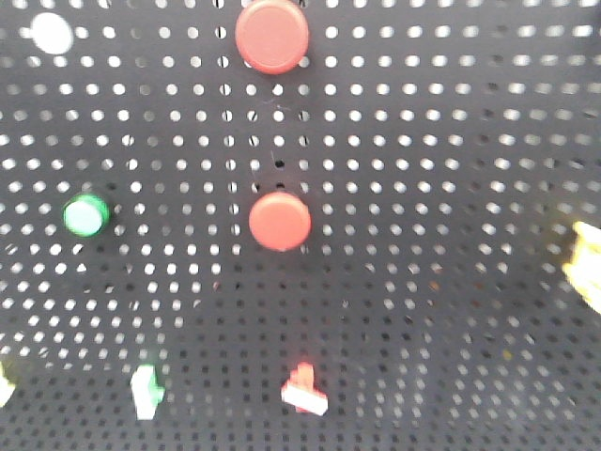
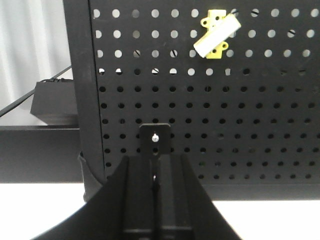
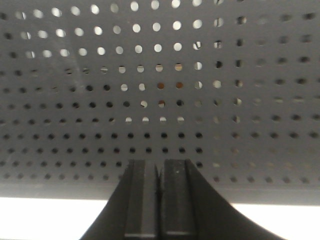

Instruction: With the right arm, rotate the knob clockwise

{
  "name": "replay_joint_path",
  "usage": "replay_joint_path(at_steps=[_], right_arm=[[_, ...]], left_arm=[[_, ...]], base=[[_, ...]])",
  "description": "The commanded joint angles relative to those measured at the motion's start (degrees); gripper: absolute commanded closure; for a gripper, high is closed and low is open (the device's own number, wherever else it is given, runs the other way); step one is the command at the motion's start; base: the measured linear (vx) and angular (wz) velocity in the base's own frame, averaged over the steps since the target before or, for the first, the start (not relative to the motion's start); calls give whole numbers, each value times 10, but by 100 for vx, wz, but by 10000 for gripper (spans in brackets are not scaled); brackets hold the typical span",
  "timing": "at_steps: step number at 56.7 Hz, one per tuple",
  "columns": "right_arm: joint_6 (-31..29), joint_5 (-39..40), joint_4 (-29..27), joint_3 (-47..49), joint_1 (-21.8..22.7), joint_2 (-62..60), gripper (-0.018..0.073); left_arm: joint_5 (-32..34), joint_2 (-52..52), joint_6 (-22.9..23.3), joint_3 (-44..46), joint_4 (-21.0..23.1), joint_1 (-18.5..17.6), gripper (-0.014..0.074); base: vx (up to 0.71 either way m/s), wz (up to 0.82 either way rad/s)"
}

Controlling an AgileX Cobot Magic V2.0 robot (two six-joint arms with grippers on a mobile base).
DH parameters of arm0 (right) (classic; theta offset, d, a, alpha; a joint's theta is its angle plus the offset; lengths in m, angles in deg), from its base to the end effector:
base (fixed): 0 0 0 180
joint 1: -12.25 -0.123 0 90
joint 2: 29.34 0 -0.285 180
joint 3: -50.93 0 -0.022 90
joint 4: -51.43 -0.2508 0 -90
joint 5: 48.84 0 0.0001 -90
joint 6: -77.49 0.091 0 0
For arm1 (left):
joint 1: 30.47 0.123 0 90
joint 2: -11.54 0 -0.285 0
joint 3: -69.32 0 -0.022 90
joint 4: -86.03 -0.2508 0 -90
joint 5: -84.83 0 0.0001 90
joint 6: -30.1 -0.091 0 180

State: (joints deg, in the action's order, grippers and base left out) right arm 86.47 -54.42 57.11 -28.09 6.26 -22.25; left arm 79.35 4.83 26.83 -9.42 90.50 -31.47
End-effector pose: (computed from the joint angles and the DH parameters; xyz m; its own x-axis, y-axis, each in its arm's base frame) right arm 0.0566 0.0051 0.1944 -0.0343 0.0547 -0.9979 -0.0929 0.9940 0.0577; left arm 0.0562 -0.0017 0.1966 -0.0164 -0.0203 -0.9997 0.0246 0.9995 -0.0207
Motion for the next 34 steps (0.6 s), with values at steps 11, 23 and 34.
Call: replay_joint_path(at_steps=[11,23,34], right_arm=[[-4,50,5,-3,4,-4,568],[-4,50,5,-3,4,-4,568],[-4,103,-7,6,3,-4,568]], left_arm=[[49,6,3,-6,2,-4,603],[49,6,3,-6,2,-4,603],[49,6,3,-6,2,-4,603]], base=[[3,-1],[0,0],[0,0]])
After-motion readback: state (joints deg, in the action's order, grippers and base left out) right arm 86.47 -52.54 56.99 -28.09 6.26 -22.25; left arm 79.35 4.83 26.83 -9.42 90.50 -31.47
